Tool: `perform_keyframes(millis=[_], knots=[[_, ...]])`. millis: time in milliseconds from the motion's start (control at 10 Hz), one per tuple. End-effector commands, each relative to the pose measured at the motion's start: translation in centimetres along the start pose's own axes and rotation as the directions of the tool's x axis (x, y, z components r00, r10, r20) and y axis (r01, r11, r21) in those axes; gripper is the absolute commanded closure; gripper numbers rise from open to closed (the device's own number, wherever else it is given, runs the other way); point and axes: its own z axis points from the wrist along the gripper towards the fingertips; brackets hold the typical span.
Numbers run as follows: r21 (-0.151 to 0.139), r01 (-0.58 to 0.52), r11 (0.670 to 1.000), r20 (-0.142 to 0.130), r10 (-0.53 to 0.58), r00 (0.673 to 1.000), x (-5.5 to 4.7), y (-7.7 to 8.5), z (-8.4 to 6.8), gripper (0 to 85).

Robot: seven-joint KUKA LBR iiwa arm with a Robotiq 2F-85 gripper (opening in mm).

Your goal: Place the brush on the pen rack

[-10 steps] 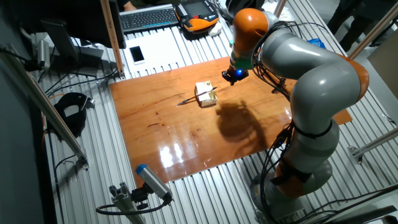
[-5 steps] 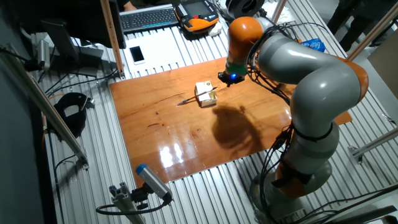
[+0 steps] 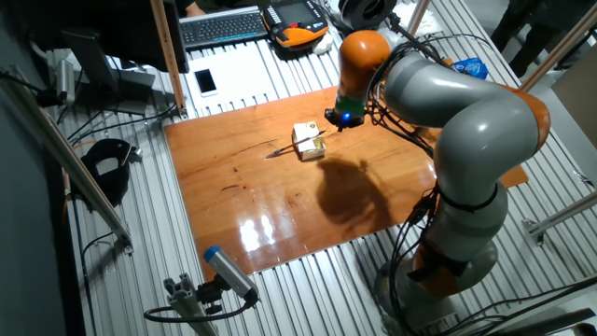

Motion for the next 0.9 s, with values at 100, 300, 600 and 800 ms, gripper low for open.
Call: perform_keyframes(millis=[100,300,600,800], knots=[[0.017,-0.064,0.998,0.017,0.064,0.998,0.3,0.2,0.9,85.0],[0.043,-0.077,0.996,0.050,0.075,0.996,0.5,0.3,1.3,85.0],[0.075,-0.105,0.992,0.105,0.097,0.990,0.6,0.3,1.6,85.0],[0.059,-0.143,0.988,0.128,0.134,0.983,0.6,0.4,1.9,85.0]])
